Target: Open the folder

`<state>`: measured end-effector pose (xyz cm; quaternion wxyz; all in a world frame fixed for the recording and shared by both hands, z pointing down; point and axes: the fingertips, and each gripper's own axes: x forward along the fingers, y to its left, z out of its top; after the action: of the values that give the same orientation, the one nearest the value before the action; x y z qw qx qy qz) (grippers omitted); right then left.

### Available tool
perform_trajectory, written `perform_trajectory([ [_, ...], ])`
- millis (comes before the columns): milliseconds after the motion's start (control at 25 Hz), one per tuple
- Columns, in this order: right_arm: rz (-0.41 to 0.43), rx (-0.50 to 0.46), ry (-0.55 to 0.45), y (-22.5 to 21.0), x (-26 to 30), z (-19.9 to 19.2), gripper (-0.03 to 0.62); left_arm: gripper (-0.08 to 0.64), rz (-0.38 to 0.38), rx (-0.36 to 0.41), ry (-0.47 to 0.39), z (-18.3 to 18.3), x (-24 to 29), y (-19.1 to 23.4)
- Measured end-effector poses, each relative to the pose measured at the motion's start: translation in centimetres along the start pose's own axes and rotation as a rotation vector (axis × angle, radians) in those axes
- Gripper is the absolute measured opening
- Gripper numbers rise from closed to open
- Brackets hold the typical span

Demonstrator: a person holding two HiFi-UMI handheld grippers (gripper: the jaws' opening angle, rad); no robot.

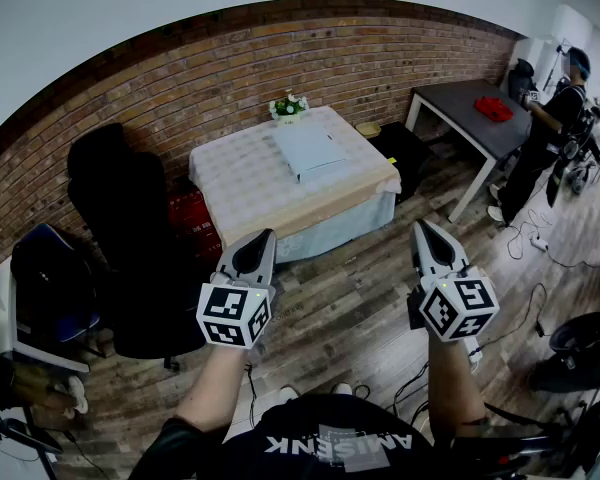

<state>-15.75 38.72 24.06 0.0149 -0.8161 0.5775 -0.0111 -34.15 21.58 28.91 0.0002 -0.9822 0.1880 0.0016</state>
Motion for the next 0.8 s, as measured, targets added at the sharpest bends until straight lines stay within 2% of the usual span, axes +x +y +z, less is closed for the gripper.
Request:
perform_trajectory([
  [800, -0.009, 0.018, -0.021, 1.1, 0.7, 0.2, 0.043, 0.012, -0.006, 0.012, -0.004, -0.3, -1.0, 1.4],
])
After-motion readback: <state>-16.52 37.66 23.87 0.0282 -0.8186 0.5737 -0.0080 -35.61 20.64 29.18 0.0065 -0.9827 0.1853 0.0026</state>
